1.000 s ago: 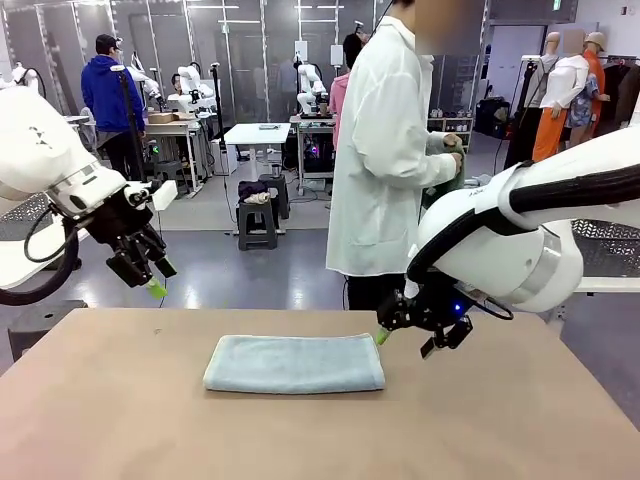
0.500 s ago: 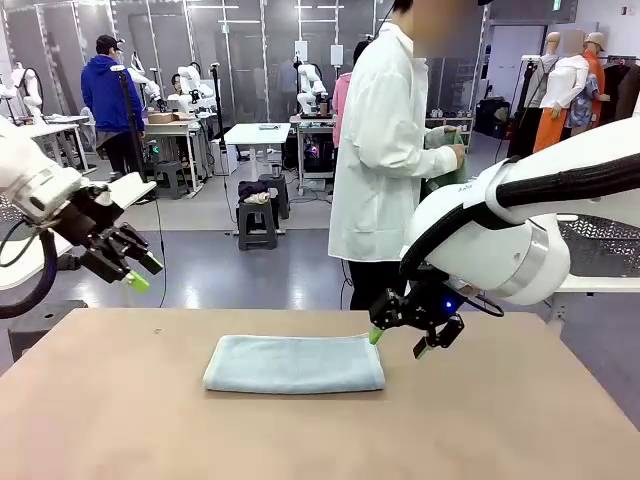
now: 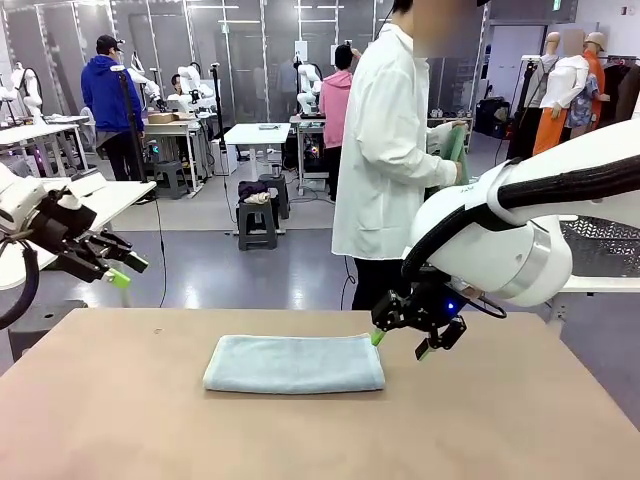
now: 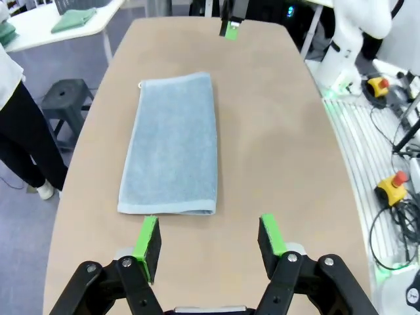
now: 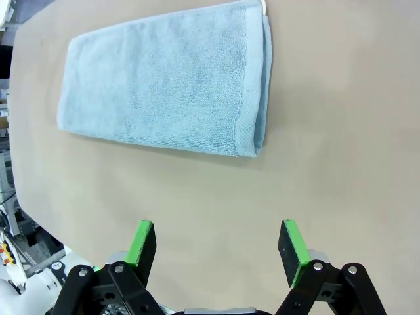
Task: Fold the towels and place them in the basket.
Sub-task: When a person lays out a Towel with hook on the table, fold it in half twice.
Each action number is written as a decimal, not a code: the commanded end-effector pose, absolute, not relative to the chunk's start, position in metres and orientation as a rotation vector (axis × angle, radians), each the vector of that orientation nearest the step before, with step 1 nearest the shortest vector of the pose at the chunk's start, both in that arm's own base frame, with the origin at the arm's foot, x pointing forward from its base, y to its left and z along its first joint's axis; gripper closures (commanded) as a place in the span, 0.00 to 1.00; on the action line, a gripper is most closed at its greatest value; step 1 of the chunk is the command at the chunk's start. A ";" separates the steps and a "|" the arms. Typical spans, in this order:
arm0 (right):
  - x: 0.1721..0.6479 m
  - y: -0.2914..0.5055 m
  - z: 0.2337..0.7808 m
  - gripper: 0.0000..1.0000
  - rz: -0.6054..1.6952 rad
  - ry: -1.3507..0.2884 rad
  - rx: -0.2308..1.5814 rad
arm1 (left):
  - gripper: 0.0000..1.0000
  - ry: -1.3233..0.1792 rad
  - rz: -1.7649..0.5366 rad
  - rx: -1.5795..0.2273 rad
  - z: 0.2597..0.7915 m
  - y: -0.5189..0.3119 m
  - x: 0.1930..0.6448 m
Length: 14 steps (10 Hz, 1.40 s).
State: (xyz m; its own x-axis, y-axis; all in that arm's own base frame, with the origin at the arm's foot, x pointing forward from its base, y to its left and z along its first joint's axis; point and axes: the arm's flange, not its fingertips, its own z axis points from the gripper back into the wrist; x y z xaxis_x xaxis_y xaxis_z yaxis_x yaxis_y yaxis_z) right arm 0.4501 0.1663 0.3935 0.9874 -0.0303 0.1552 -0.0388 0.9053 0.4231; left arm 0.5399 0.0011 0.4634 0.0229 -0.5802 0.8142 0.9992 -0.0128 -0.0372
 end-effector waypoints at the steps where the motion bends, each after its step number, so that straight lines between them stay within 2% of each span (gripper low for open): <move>1: 0.447 0.165 0.394 0.06 0.005 -0.162 0.442 | 0.25 -0.701 -1.440 -0.756 0.468 -0.001 0.539; 7: 0.484 0.198 0.360 0.06 -0.028 -0.276 0.345 | 0.25 -0.701 -1.440 -0.756 0.468 -0.001 0.539; 10: 0.509 0.198 0.334 0.06 -0.019 -0.253 0.312 | 0.25 -0.701 -1.440 -0.756 0.468 -0.001 0.539; 14: 0.533 0.204 0.316 0.06 -0.131 -0.260 0.248 | 0.25 -0.701 -1.440 -0.756 0.468 -0.001 0.539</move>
